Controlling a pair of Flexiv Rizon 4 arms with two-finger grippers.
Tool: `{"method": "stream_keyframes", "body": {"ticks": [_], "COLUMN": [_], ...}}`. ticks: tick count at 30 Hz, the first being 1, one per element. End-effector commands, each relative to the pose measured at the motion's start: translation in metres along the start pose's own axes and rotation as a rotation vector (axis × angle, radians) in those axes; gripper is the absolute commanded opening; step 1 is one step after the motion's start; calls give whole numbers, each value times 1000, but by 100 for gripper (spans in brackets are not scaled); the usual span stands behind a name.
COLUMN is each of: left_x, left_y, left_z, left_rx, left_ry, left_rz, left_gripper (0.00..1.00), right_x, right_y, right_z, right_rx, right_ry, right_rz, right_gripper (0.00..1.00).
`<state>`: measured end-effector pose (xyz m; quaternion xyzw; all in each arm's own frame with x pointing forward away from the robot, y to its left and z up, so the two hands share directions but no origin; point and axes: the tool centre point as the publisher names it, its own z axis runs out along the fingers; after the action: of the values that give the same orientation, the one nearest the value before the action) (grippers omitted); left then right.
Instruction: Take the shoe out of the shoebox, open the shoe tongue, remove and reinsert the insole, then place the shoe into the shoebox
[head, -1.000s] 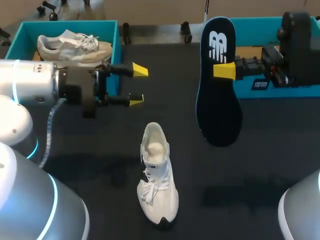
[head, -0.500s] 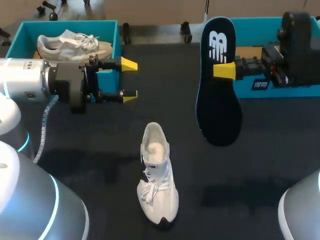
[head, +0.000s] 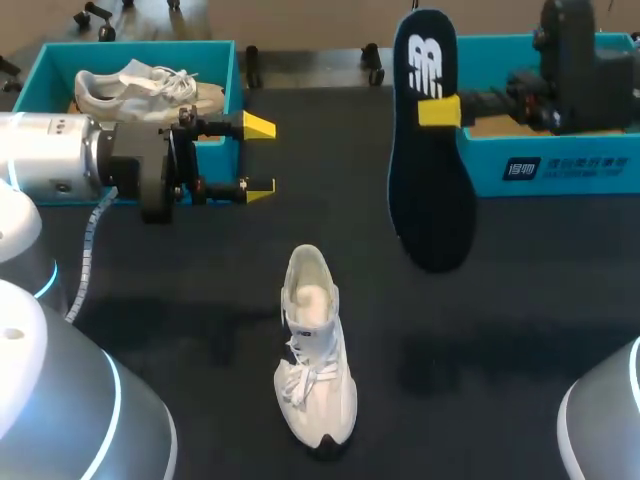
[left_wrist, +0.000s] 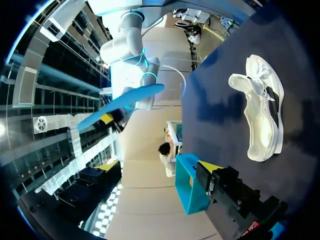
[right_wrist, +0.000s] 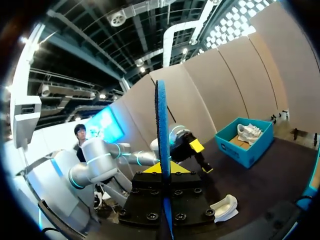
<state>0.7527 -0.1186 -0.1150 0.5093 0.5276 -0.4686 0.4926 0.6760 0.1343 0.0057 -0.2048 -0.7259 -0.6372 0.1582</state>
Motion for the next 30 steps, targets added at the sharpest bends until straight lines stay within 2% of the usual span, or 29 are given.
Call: {"method": "stream_keyframes", "body": {"ticks": [1,3,5,20,23,25,28,30], "left_x": [1,1,1,1,1,1,1,1], "left_y": [0,0,0,0,0,0,0,0], "left_z": [1,1,1,1,1,1,1,1], "left_rx": [-2,-2,-2,-2,-2,-2,-2,-2], "left_ry": [-1,-1,-1,-1,-1,-1,-1,-1], "left_rz": [2,2,2,2,2,2,2,2], "left_gripper": [100,100,100,100,100,100,100,100], "right_x": [-72,-86,-100,-100,-121,-137,-159,-167], "right_y": [33,36,36,36,41,43,43,40], "right_z": [26,29,34,34,45,50,52,53], "right_rx": [75,56,82,82,72,105,113,87], "right_ry": [57,65,45,45,61,54,43,57], "right_rz": [49,96,140,140,171,219,306,334], "right_gripper": [0,0,0,0,0,0,0,0]}}
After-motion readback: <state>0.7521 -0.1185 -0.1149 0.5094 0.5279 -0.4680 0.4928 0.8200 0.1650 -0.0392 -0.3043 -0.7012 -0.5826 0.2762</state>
